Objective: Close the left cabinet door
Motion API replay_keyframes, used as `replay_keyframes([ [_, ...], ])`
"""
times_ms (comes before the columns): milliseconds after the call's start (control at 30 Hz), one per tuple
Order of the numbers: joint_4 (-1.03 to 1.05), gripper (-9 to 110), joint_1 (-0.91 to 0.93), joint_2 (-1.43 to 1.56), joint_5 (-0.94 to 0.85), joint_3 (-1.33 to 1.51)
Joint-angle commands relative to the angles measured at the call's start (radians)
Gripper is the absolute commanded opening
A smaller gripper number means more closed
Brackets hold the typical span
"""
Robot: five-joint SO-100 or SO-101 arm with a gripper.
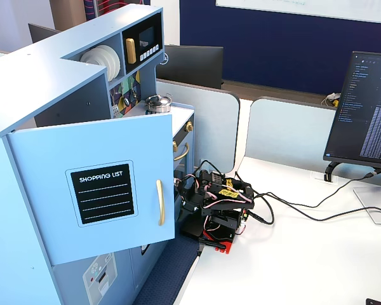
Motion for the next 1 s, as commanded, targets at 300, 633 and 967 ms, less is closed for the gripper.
replay_keyframes([
  [300, -0.646, 0, -1.163, -0.264, -0.422, -0.313],
  [633, -1.298, 0, -1.338, -0.796, -0.514, -0.538],
  [967, -1.355, 0, -1.236, -1.220, -0.638, -0.986],
])
